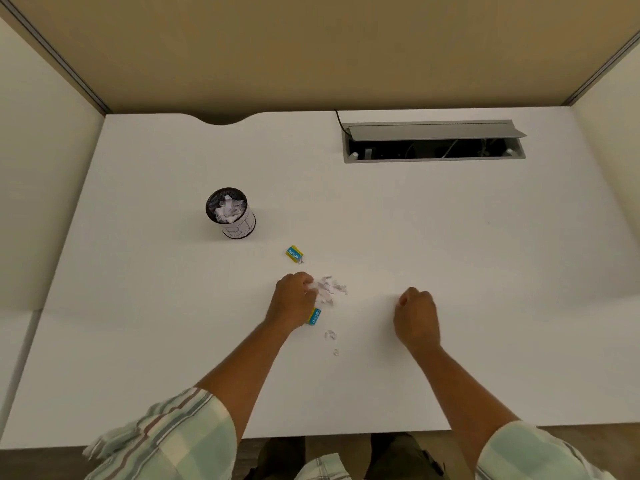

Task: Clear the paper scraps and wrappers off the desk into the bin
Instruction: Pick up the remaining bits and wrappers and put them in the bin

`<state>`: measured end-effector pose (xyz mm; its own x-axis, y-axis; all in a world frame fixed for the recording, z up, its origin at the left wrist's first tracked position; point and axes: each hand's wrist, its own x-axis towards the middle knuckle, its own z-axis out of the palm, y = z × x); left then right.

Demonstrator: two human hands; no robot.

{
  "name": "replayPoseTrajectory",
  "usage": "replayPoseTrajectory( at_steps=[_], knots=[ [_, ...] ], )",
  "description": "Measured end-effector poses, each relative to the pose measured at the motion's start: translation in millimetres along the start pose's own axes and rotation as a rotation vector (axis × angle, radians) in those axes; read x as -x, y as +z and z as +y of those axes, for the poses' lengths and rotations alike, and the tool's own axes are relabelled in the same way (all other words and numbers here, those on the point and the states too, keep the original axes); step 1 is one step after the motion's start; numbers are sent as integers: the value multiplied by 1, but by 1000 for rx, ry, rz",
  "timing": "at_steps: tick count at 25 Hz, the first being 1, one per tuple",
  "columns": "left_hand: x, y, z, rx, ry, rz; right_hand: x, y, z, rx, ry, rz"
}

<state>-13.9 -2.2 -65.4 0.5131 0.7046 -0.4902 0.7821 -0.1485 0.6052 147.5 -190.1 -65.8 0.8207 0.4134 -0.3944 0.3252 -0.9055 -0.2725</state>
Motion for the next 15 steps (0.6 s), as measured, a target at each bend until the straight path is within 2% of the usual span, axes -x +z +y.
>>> replayPoseTrajectory(
  at_steps=[5, 7, 10, 12, 15],
  knots=[
    [-8, 3, 23, 21, 3, -48, 7, 35, -63, -168, -205, -112],
    [-10, -6, 19, 32, -1, -16, 5, 36, -73, -242, -234, -169],
    [-11, -23, -6, 40, -28, 31, 7, 25, -62, -362, -212, -152],
    [-8, -31, -27, 17, -36, -4, 15, 20, -45, -347, -247, -147],
    [3, -34, -48, -34, 23, -48, 39, 27, -27, -148, -451, -272]
  ],
)
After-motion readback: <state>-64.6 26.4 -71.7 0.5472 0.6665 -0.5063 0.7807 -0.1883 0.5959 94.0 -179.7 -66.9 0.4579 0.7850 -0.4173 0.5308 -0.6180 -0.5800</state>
